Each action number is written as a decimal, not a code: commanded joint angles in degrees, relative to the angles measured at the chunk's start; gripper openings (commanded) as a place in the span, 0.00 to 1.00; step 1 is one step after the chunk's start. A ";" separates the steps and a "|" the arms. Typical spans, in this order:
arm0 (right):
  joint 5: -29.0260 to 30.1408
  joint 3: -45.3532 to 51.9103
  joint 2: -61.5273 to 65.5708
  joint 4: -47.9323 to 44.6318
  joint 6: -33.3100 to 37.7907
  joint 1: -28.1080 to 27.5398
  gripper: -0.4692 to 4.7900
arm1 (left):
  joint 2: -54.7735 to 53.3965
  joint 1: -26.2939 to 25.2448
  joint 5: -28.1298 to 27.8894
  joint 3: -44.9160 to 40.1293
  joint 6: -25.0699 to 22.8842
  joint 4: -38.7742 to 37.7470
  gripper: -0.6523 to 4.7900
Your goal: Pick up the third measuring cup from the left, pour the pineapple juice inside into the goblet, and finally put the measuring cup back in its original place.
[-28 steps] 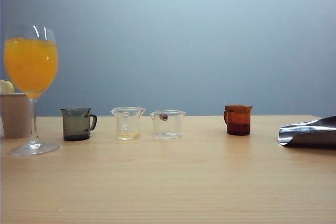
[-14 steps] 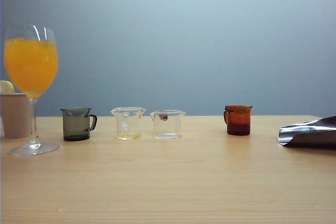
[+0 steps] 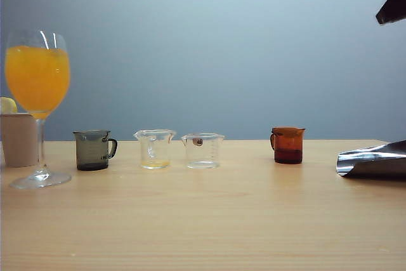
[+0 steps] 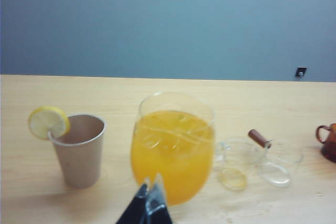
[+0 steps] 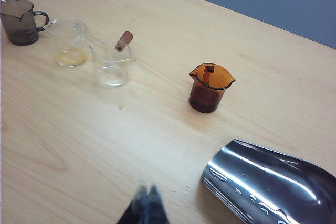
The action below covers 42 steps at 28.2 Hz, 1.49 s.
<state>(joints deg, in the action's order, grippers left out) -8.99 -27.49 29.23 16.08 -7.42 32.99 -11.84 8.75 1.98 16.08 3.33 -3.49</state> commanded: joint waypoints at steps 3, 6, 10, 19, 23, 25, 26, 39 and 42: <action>0.07 -0.28 -0.04 -0.92 0.13 0.04 0.08 | 0.02 -0.04 -2.21 -3.69 0.13 6.78 0.11; 0.04 -0.28 -0.04 -0.92 0.15 0.04 0.08 | 0.02 -0.04 -1.51 -6.05 0.20 10.56 0.11; 0.07 -0.28 -0.04 -0.92 0.15 0.07 0.08 | 0.02 -0.04 -1.53 -8.02 0.15 10.99 0.11; 0.07 -0.28 -0.04 -0.92 0.15 0.07 0.08 | 2.19 -0.13 -0.70 -9.38 0.15 10.64 0.11; 0.07 -0.28 -0.04 -0.92 0.15 0.07 0.08 | 6.82 -1.68 -0.15 -11.13 0.13 10.05 0.11; 0.07 -0.28 -0.04 -0.92 0.15 0.07 0.08 | 9.46 -3.65 0.85 -11.58 0.13 6.91 0.11; 0.07 -0.28 -0.04 -0.92 0.15 0.04 0.08 | 9.99 -4.37 1.05 -11.58 0.13 5.79 0.11; 0.07 -0.28 -0.04 -0.90 0.15 0.04 0.08 | 11.74 -5.86 0.63 -15.56 -0.09 4.44 0.11; 0.07 -0.28 -0.04 -0.90 0.15 0.04 0.08 | 11.74 -6.10 0.57 -15.56 -0.09 4.39 0.11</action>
<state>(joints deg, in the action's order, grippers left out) -8.99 -27.49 29.26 16.10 -7.40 32.99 -0.10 3.01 2.74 0.32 3.44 0.56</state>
